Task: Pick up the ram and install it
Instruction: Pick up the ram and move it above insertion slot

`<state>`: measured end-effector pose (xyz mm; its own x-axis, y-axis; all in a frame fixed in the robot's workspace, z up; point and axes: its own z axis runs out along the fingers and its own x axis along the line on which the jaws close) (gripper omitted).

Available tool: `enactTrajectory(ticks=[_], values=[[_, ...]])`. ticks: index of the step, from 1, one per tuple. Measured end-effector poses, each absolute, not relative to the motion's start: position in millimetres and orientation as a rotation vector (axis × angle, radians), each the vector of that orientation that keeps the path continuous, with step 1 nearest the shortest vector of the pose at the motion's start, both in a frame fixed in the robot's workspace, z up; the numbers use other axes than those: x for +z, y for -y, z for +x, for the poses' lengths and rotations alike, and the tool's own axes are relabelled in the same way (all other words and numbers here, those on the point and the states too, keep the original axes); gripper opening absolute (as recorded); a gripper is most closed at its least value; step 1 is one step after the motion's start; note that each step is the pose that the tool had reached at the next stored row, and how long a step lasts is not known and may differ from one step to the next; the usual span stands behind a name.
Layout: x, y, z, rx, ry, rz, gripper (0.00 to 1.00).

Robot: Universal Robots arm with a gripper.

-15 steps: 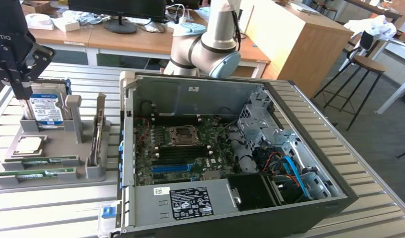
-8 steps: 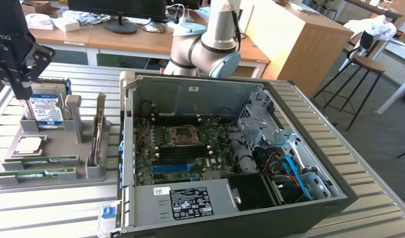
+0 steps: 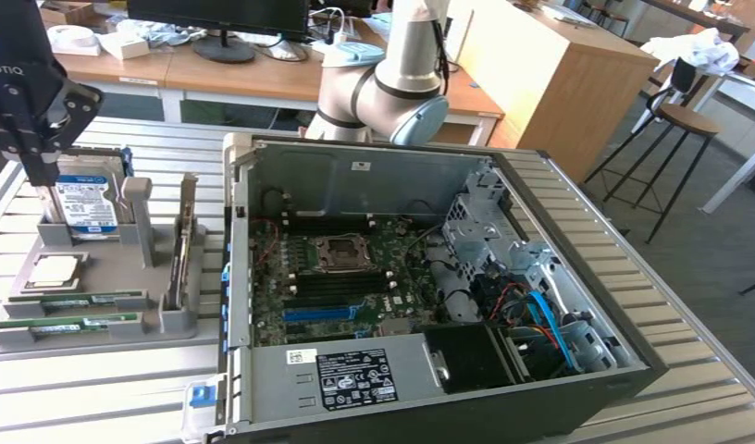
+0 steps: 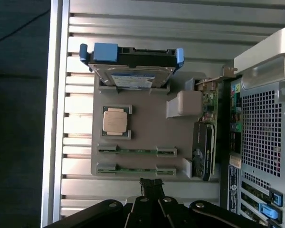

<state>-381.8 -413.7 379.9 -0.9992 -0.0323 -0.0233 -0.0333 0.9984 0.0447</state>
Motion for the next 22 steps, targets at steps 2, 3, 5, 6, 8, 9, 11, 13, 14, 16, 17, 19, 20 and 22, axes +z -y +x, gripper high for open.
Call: enactTrajectory(ticks=[2,3,5,6,8,9,11,13,14,16,17,19,20,22], values=[[379.5,413.8,-381.8,0.071,-3.117,-0.110,0.10],[379.3,413.8,-381.8,0.071,-3.116,-0.138,0.10],[379.0,413.7,-381.8,0.072,-3.114,-0.194,0.10],[378.8,413.7,-381.8,0.072,-3.113,-0.222,0.10],[378.4,413.7,-381.8,0.072,-3.109,-0.280,0.10],[378.2,413.7,-381.8,0.072,-3.107,-0.308,0.10],[377.9,413.7,-381.8,0.072,-3.102,-0.364,0.10],[377.6,413.7,-381.8,0.072,-3.095,-0.419,0.10],[377.4,413.8,-381.8,0.072,-3.092,-0.447,0.10],[377.1,413.8,-381.8,0.072,-3.084,-0.506,0.10],[376.9,413.7,-381.8,0.072,-3.080,-0.533,0.10],[376.6,413.8,-381.8,0.072,-3.070,-0.589,0.10],[376.4,413.8,-381.8,0.072,-3.065,-0.616,0.10],[376.1,413.8,-381.8,0.071,-3.055,-0.673,0.10]])
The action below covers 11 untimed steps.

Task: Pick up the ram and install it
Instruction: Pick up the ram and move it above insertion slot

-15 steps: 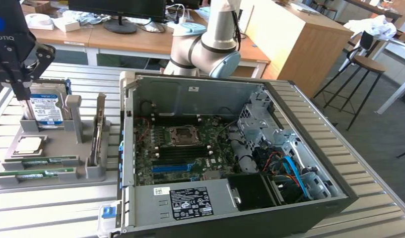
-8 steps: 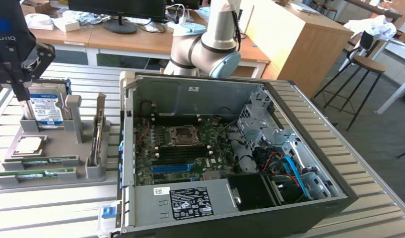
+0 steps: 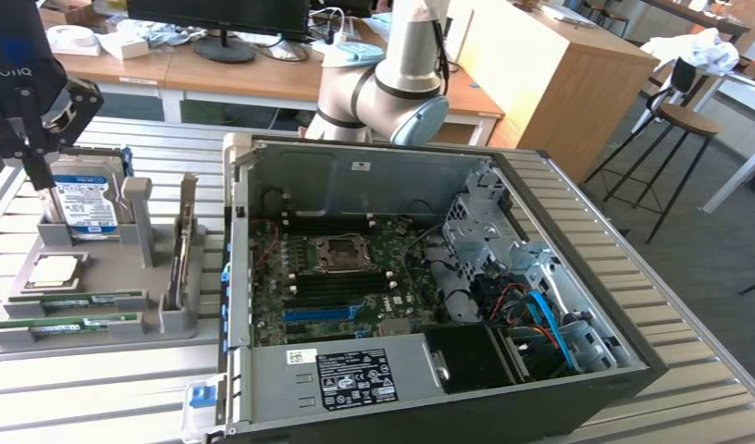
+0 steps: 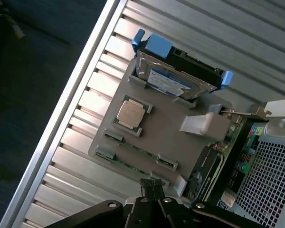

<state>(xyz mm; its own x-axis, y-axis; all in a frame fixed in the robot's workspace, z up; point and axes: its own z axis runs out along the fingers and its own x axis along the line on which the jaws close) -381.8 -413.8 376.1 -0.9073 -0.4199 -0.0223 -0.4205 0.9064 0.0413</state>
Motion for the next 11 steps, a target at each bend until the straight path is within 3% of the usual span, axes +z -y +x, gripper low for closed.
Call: enactTrajectory(ticks=[11], values=[[373.4,413.8,-381.9,0.067,-2.978,-0.975,0.10]])
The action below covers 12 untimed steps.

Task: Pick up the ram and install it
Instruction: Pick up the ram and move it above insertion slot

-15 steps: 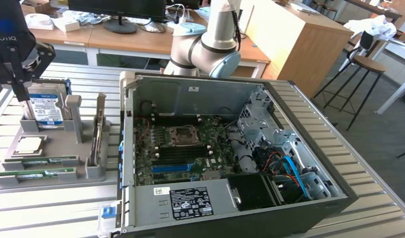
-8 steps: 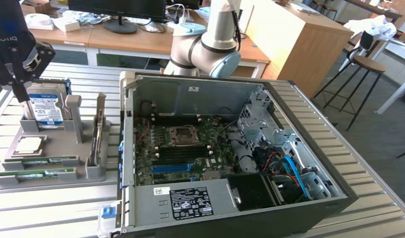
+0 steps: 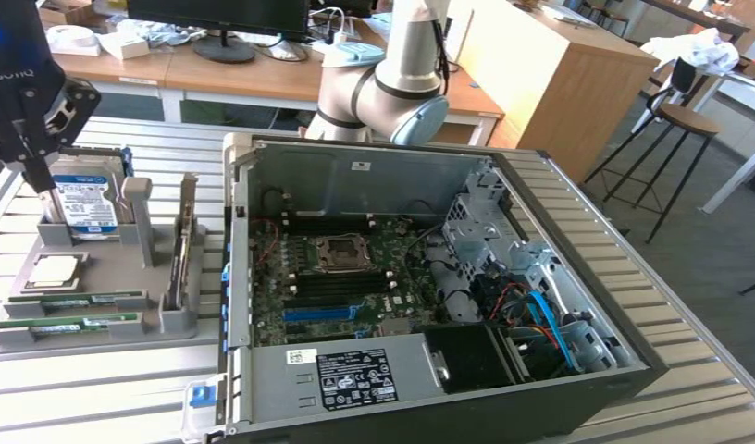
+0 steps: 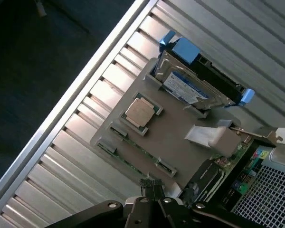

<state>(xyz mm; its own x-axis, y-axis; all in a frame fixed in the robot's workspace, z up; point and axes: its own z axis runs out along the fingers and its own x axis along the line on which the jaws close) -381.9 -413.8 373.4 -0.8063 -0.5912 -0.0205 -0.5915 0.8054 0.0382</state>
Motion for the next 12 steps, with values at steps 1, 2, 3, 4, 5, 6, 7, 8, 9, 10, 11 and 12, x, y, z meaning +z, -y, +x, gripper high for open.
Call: enactTrajectory(ticks=[1,2,3,4,5,6,7,8,9,10,11,12], values=[[373.1,413.8,-381.9,0.067,-2.969,-1.002,0.10],[372.8,413.7,-381.9,0.067,-2.960,-1.031,0.10],[372.5,413.8,-381.9,0.067,-2.951,-1.058,0.10],[372.2,413.7,-381.9,0.067,-2.941,-1.085,0.10],[372.0,413.7,-381.9,0.067,-2.932,-1.111,0.10],[371.7,413.7,-381.9,0.067,-2.922,-1.138,0.10],[371.4,413.7,-381.9,0.067,-2.912,-1.164,0.10],[371.1,413.8,-381.9,0.067,-2.902,-1.190,0.10],[370.8,413.8,-381.9,0.067,-2.891,-1.218,0.10],[370.6,413.7,-381.9,0.067,-2.880,-1.244,0.10],[370.3,413.7,-381.9,0.067,-2.869,-1.270,0.10],[370.1,413.7,-381.9,0.067,-2.858,-1.297,0.10]])
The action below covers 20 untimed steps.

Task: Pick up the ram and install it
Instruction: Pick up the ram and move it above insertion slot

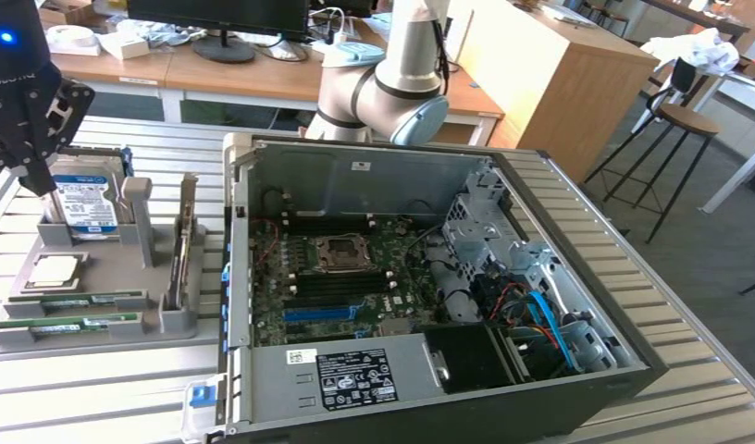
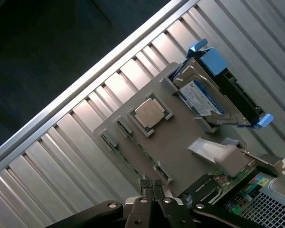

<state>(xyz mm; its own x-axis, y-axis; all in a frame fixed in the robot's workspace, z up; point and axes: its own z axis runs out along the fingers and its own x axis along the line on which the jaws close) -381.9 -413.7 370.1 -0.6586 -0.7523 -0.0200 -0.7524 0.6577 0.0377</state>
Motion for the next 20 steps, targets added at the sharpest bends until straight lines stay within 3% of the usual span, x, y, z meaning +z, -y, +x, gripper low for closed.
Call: enactTrajectory(ticks=[20], values=[[365.4,413.8,-381.8,0.065,-2.582,-1.798,0.10]])
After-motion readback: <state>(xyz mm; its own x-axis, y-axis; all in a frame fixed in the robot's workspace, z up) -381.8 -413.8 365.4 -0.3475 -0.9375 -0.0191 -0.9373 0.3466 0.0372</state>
